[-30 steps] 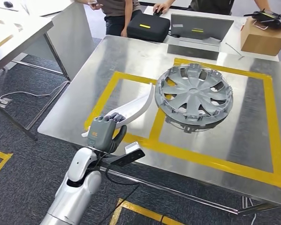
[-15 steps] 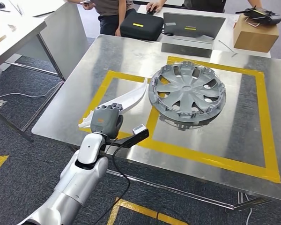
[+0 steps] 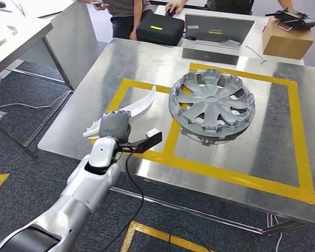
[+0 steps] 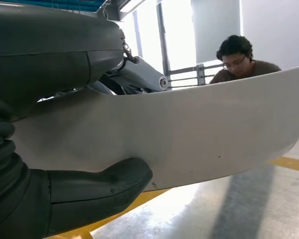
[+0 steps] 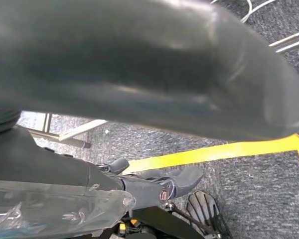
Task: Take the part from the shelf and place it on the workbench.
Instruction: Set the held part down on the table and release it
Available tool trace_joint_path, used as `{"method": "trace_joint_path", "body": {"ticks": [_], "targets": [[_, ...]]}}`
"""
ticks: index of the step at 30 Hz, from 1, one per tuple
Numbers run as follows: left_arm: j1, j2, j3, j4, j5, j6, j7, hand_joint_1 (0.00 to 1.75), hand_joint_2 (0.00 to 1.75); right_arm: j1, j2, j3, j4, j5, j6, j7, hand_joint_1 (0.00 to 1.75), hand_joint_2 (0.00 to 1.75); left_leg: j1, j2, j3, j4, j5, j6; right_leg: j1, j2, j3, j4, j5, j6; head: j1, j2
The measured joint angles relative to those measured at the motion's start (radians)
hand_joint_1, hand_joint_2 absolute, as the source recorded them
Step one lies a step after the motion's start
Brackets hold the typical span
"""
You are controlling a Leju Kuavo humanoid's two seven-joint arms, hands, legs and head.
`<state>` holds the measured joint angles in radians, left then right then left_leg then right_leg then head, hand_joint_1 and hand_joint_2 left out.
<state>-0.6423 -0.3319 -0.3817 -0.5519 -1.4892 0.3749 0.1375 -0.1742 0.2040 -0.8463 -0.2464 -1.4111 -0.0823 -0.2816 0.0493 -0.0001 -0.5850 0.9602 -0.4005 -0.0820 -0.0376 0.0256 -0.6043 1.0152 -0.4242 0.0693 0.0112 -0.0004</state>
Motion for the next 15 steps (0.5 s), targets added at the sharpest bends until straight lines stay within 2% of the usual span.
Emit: {"method": "trace_joint_path", "body": {"ticks": [3,12,15], "targets": [[-0.014,-0.006,0.001,0.027,-0.001,-0.010,0.000,0.00,1.75,-0.001,0.005,0.004,0.000,0.000,0.004,0.001,0.00,0.00,-0.001,0.000,0.000,0.000,0.000,0.000,-0.001,0.000,0.000,0.000,0.000,0.000,0.000,0.000],[-0.026,-0.019,0.016,0.067,-0.001,-0.008,0.000,0.00,1.75,-0.003,0.016,0.012,0.000,0.000,0.010,0.007,0.00,0.00,-0.002,0.000,0.000,0.000,0.000,0.001,-0.002,0.000,0.000,0.000,0.000,0.000,0.000,0.000],[-0.027,-0.020,0.017,0.074,-0.001,-0.007,-0.001,0.00,0.44,-0.004,0.017,0.015,0.000,0.000,0.010,0.007,0.00,0.00,-0.002,0.000,0.000,0.000,0.000,0.001,-0.002,0.000,0.000,0.000,0.000,0.000,0.000,0.000]]}}
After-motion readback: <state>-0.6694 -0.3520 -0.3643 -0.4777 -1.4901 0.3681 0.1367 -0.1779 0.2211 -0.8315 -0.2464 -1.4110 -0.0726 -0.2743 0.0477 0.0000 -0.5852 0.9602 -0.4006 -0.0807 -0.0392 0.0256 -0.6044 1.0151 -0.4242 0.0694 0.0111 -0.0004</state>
